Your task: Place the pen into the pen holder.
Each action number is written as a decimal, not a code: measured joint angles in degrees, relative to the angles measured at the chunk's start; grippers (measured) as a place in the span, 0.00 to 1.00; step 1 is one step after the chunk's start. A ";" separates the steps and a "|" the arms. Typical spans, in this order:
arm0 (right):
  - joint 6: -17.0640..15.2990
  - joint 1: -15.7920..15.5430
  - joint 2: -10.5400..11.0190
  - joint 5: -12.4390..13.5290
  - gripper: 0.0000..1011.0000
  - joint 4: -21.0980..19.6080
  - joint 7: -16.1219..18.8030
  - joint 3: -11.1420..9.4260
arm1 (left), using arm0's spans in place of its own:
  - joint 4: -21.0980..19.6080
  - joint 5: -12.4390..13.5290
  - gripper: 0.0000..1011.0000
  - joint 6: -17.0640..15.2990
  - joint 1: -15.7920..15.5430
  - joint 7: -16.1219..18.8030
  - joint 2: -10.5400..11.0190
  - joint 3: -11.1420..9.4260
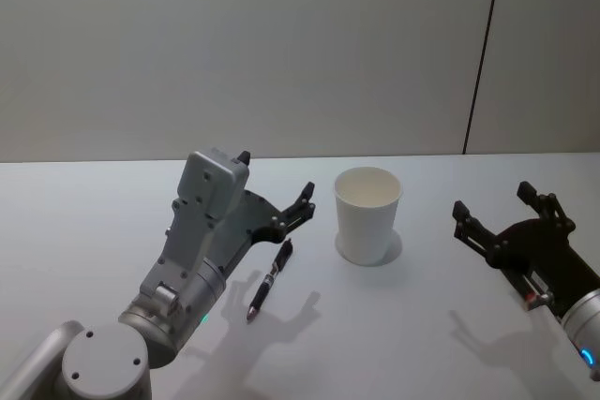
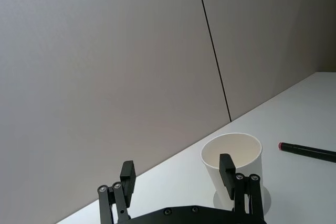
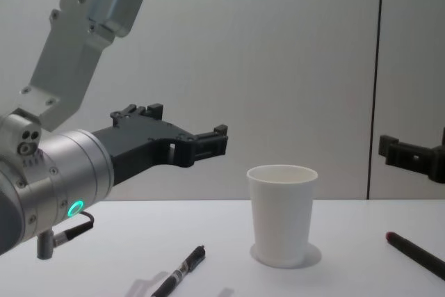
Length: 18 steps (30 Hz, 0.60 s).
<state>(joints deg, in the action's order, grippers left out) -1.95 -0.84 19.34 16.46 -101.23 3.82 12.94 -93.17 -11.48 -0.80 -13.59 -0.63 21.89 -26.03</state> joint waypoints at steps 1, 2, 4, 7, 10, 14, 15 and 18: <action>0.00 0.00 0.00 0.00 0.99 0.00 0.00 0.00 | 0.00 0.00 0.99 0.00 0.00 0.00 0.00 0.00; 0.00 0.00 0.00 0.00 0.99 0.00 0.00 0.00 | 0.00 0.00 0.99 0.00 0.00 0.00 0.00 0.00; 0.00 0.00 0.00 0.00 0.99 0.00 0.00 0.00 | 0.00 0.00 0.99 0.00 0.00 0.00 0.00 0.00; 0.00 0.00 0.00 0.00 0.99 0.00 0.00 0.00 | 0.00 0.00 0.99 0.00 0.00 0.00 0.00 0.00; 0.00 0.00 0.00 0.00 0.99 0.00 0.00 0.00 | 0.00 0.00 0.99 0.00 0.00 0.00 0.00 0.00; 0.00 0.00 0.00 0.00 0.99 0.00 0.00 0.00 | 0.00 0.00 0.99 0.00 0.00 0.01 0.00 0.00; 0.00 0.00 0.00 0.00 0.99 0.00 0.00 0.00 | 0.00 0.00 0.99 0.00 0.00 0.00 0.00 0.00; 0.00 0.00 0.00 0.00 0.99 0.00 0.00 0.00 | 0.00 0.00 0.99 0.00 0.00 0.00 0.00 0.00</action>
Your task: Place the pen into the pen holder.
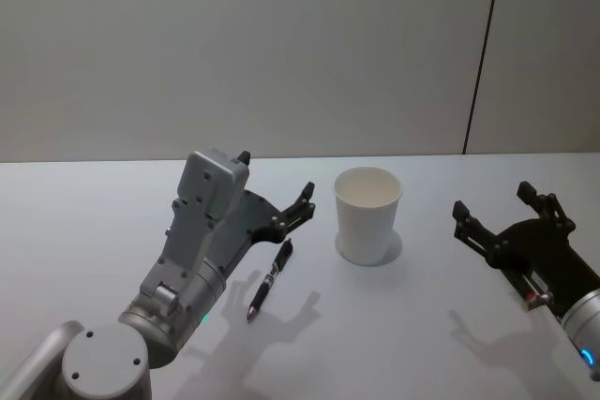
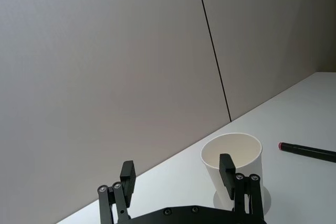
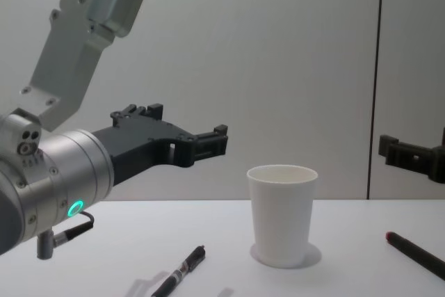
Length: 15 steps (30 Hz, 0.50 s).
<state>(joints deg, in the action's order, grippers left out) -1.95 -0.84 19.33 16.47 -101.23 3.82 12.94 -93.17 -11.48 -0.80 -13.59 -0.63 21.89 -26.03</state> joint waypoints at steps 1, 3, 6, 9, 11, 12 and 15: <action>0.00 0.00 0.00 0.00 0.99 0.00 0.00 0.00 | 0.00 0.00 0.99 0.00 0.00 0.00 0.00 0.00; 0.00 0.00 0.00 0.00 0.99 0.00 0.00 0.00 | 0.00 0.00 0.99 0.00 0.00 0.00 0.00 0.00; 0.00 0.00 0.00 0.00 0.99 0.00 0.00 0.00 | 0.00 0.00 0.99 0.00 0.00 0.00 0.00 0.00; 0.00 0.00 0.00 0.00 0.99 0.00 0.00 0.00 | 0.00 0.00 0.99 0.00 0.00 0.00 0.00 0.00; 0.00 0.00 0.00 0.00 0.99 0.00 0.00 0.00 | 0.00 0.00 0.99 0.00 0.00 0.00 0.00 0.00; 0.00 0.00 0.00 0.00 0.99 0.00 0.00 0.00 | 0.00 0.00 0.99 0.00 0.00 0.00 0.00 0.00; 0.00 0.00 0.00 0.00 0.99 0.00 0.00 0.00 | 0.00 0.00 0.99 0.00 0.00 0.00 0.00 0.00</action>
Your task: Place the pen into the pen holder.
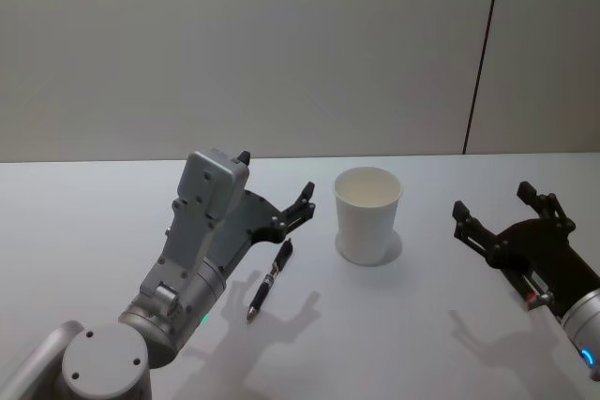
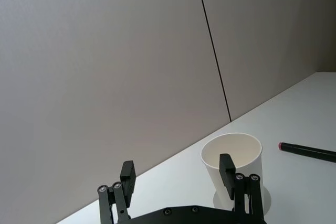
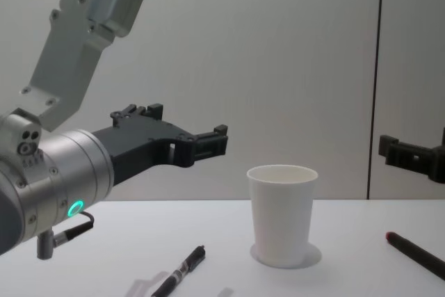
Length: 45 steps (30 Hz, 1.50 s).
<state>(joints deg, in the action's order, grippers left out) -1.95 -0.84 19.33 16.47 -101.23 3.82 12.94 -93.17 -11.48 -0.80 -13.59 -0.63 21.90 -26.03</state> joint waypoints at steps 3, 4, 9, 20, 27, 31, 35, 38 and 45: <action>0.00 0.00 0.00 0.00 0.99 0.00 0.00 0.00 | 0.00 0.00 0.99 0.00 0.00 0.00 0.00 0.00; 0.00 0.00 0.00 0.00 0.99 0.00 0.00 0.00 | 0.00 0.00 0.99 0.00 0.00 0.00 0.00 0.00; -0.28 -0.06 0.12 0.08 0.99 0.07 0.07 -0.13 | 0.00 0.00 0.99 0.00 0.00 0.00 0.00 0.00; -2.03 -2.33 1.62 1.47 0.99 -1.17 -1.65 -1.17 | 0.00 0.00 0.99 0.00 0.00 0.00 0.00 0.00; -2.97 -5.16 3.40 3.00 0.99 -3.22 -4.72 -2.54 | 0.00 0.00 0.99 0.00 0.00 0.00 0.00 0.00; -3.93 -6.43 4.28 3.71 0.99 -4.26 -6.57 -3.39 | 0.00 0.00 0.99 0.00 0.00 0.00 0.00 0.00; -5.50 -7.02 5.03 4.00 0.99 -5.03 -8.28 -4.17 | 0.00 0.00 0.99 0.00 0.00 0.00 0.00 0.00; -7.22 -6.89 5.41 4.00 0.99 -5.33 -9.37 -4.68 | 0.00 0.00 0.99 0.00 0.00 0.00 0.00 0.00; -12.14 -4.28 5.55 3.08 0.99 -4.80 -10.82 -5.51 | 0.00 0.00 0.99 0.00 0.00 0.00 0.00 0.00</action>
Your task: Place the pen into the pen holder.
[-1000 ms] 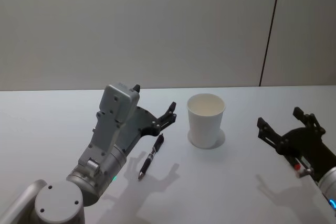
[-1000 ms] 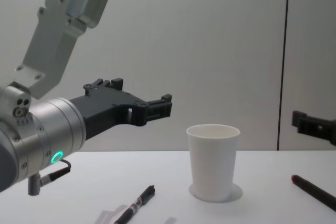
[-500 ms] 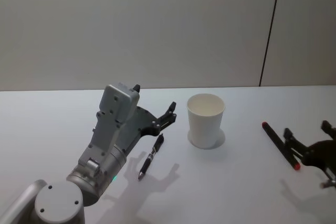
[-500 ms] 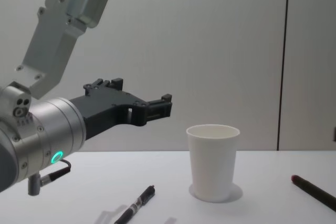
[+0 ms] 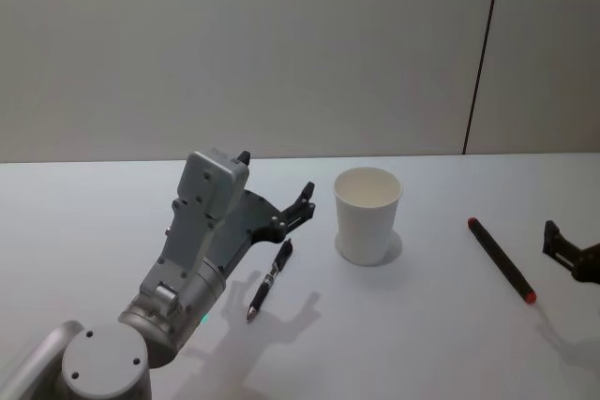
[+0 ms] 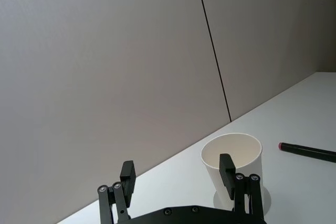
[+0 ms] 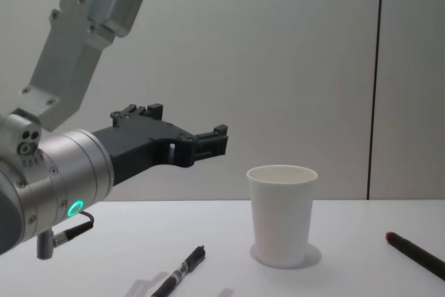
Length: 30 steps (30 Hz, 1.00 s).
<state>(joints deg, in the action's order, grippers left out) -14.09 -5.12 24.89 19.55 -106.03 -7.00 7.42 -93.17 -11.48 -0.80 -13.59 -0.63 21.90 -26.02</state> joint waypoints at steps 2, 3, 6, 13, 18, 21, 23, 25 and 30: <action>-1.05 0.84 -0.15 -0.22 0.99 0.40 -0.15 -0.07 | 0.00 0.00 0.99 0.00 0.00 0.00 0.00 0.00; -1.57 1.20 -0.23 -0.32 0.99 0.57 -0.19 -0.10 | 0.00 0.00 0.99 0.00 0.00 0.00 0.00 0.00; -3.33 2.85 -0.70 -0.67 0.99 1.50 -0.38 -0.17 | 0.00 0.00 0.99 0.00 0.00 0.00 0.00 0.00; -7.84 7.14 -2.49 -1.13 0.99 4.36 -0.63 0.00 | 0.00 0.00 0.99 0.00 0.00 0.00 0.00 0.00; -10.60 9.71 -3.90 -0.88 0.99 6.20 -0.97 0.26 | 0.00 0.00 0.99 0.00 0.00 0.00 0.00 0.00; -12.53 11.56 -5.00 -0.55 0.99 7.64 -1.28 0.50 | 0.00 0.00 0.99 0.00 0.00 0.00 0.00 0.00; -14.17 12.84 -5.76 -0.29 0.99 8.71 -1.52 0.68 | 0.00 0.00 0.99 0.00 0.00 0.00 0.00 0.00; -15.63 14.10 -6.55 -0.17 0.99 9.83 -1.72 0.90 | 0.00 0.00 0.99 0.00 0.00 0.00 0.00 0.00; -18.45 16.78 -8.08 -0.31 0.99 12.35 -1.87 1.45 | 0.00 0.00 0.99 0.00 0.00 0.00 0.00 0.00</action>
<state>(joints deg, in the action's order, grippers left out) -32.54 11.66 16.80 19.24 -93.68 -8.88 8.87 -93.17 -11.48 -0.80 -13.59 -0.63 21.90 -26.02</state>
